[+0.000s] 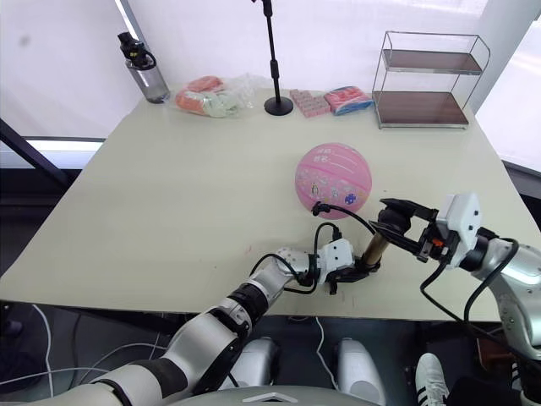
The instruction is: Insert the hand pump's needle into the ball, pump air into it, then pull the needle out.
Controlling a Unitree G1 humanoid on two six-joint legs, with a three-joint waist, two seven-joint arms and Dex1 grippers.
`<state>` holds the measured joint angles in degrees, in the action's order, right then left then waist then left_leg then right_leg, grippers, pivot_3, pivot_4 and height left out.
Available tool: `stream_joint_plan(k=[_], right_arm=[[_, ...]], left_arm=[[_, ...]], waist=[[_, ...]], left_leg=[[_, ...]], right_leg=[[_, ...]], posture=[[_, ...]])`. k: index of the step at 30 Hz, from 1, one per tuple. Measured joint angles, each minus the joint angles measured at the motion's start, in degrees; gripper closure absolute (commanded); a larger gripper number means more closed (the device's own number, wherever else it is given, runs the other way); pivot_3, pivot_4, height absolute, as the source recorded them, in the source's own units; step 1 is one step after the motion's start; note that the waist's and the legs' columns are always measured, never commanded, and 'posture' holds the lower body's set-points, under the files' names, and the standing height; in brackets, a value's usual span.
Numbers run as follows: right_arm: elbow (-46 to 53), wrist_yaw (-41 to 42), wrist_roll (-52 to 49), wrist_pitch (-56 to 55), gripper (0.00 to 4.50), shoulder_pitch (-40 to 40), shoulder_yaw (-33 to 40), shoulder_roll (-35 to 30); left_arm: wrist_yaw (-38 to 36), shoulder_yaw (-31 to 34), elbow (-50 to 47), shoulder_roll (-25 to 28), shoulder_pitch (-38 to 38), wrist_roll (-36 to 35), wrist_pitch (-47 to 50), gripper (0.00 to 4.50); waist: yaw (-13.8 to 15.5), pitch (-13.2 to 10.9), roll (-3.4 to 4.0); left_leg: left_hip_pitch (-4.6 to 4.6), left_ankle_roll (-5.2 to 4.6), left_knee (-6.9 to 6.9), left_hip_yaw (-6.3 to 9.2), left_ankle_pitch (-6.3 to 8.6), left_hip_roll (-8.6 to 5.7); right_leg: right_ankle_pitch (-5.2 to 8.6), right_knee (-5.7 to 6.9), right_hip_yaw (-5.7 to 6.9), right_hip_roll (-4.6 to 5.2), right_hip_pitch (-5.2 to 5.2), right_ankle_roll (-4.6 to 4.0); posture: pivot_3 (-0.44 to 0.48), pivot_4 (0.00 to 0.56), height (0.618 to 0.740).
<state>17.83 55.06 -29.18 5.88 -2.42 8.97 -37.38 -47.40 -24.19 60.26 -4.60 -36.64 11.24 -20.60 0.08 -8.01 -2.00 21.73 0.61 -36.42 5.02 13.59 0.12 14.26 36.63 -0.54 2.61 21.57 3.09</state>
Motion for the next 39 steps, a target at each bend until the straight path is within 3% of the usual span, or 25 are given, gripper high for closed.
stream_joint_plan(k=[8, 18, 27, 34, 39], right_arm=[[-1.9, -0.6, 2.0, -3.3, 2.77, -0.7, -1.6, 1.3], [5.9, -0.1, -9.8, 12.3, 2.77, 1.0, 6.6, -9.7], [10.5, -1.0, -26.7, 25.9, 2.77, 8.7, 20.8, -20.2], [9.3, -1.6, -31.6, 32.7, 2.77, 13.1, 22.5, -25.4], [9.3, -1.4, -31.3, 33.8, 2.77, 13.5, 22.7, -25.5]], left_arm=[[0.2, 0.0, 0.0, 0.0, 0.1, 0.0, 0.2, 3.5], [-0.3, 0.0, 0.0, -1.3, -0.1, 0.0, -0.1, 3.5], [-0.4, 0.0, 0.0, -1.2, -0.1, 0.0, -0.2, 3.5], [-0.4, 0.0, 0.0, -1.4, -0.2, 0.0, -0.8, 3.5], [-0.4, -0.1, 0.0, -1.4, -0.1, 0.0, -0.9, 3.5]], waist=[[-0.3, 0.3, 0.0], [0.7, -0.5, 0.83], [0.7, -0.7, 0.74], [0.7, -0.9, 0.88], [0.8, -0.9, 0.89]], left_leg=[[0.0, 0.0, 0.0, 0.02, 0.0, -0.01], [0.23, 0.0, 0.01, 0.01, 0.0, -0.18], [0.26, -0.02, 0.0, 0.01, 0.0, -0.19], [0.37, -0.03, 0.0, 0.01, 0.0, -0.26], [0.42, -0.05, 0.0, 0.04, 0.01, -0.28]], right_leg=[[0.01, 0.01, 0.01, 0.01, -0.02, -0.01], [0.0, -0.04, -0.03, 0.13, 0.13, 0.01], [0.0, -0.07, 0.0, 0.17, 0.13, 0.03], [-0.01, -0.09, -0.02, 0.23, 0.22, 0.04], [0.0, -0.09, 0.0, 0.24, 0.25, 0.05]], posture=[[0.0, 0.15, 0.731], [0.0, 0.15, 0.731], [0.0, 0.15, 0.731], [0.0, 0.15, 0.731], [0.0, 0.15, 0.731]])
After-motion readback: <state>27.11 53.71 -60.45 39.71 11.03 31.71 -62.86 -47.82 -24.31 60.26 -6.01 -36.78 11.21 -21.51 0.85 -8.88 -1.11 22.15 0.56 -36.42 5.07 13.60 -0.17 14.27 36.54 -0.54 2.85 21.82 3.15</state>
